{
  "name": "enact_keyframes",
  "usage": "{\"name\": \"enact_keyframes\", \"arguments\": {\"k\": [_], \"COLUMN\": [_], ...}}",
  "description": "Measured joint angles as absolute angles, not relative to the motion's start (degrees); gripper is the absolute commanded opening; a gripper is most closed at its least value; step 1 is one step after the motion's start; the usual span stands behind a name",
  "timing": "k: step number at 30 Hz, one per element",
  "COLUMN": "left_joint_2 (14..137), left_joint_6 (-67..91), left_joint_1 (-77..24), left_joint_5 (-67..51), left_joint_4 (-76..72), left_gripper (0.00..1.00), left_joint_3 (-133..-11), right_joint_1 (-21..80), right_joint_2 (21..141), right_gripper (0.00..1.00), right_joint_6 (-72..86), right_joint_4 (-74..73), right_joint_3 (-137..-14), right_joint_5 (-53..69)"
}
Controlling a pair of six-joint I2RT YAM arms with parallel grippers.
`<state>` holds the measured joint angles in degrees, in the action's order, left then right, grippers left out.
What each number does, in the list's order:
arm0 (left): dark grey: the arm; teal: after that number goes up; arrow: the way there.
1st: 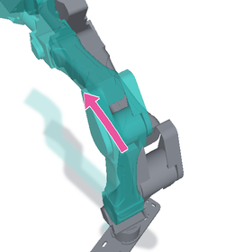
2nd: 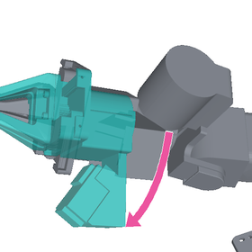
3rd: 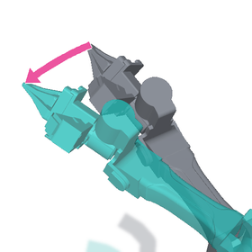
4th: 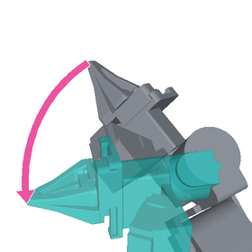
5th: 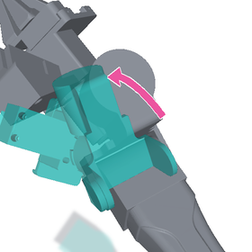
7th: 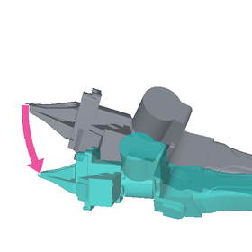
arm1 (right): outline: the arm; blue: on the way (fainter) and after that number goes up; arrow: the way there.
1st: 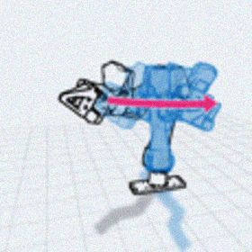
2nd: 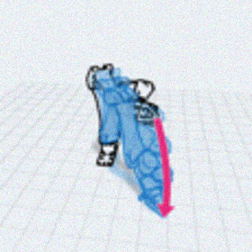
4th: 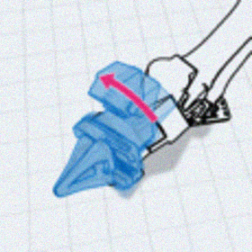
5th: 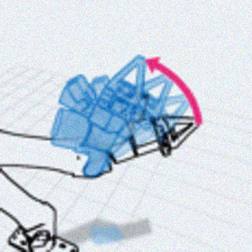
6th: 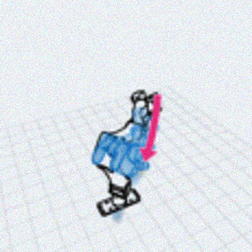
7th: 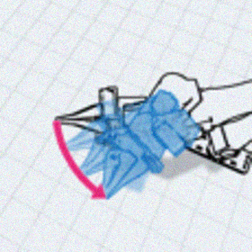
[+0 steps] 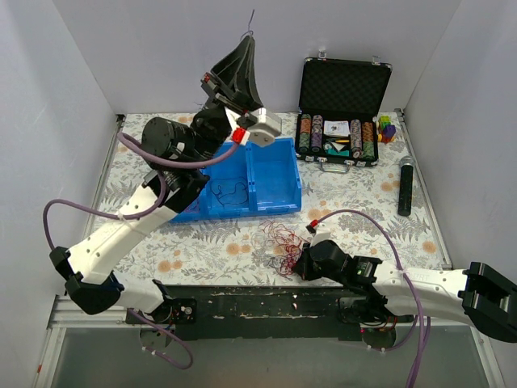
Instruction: Untangle the cables
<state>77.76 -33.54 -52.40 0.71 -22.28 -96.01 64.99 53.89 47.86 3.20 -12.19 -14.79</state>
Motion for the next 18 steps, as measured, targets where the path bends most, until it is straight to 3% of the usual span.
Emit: {"name": "enact_keyframes", "arguments": {"k": [9, 13, 18], "left_joint_2": [77.65, 76.34, 76.18], "left_joint_6": [-20.01, -13.21, -9.72], "left_joint_1": [-37.39, -29.67, -27.57], "left_joint_5": [5.93, 6.04, 4.89], "left_joint_4": [-18.04, -14.15, -10.11], "left_gripper": [0.00, 0.00, 0.00], "left_joint_3": [-89.58, -79.07, -66.96], "right_joint_1": [64.99, 64.99, 64.99], "right_joint_2": [53.36, 53.23, 53.21], "right_gripper": [0.01, 0.01, 0.01], "right_joint_6": [47.83, 47.86, 47.90], "right_joint_4": [3.11, 3.09, 3.09], "right_joint_3": [-12.16, -12.16, -12.16], "right_joint_5": [-14.76, -14.76, -14.74]}}
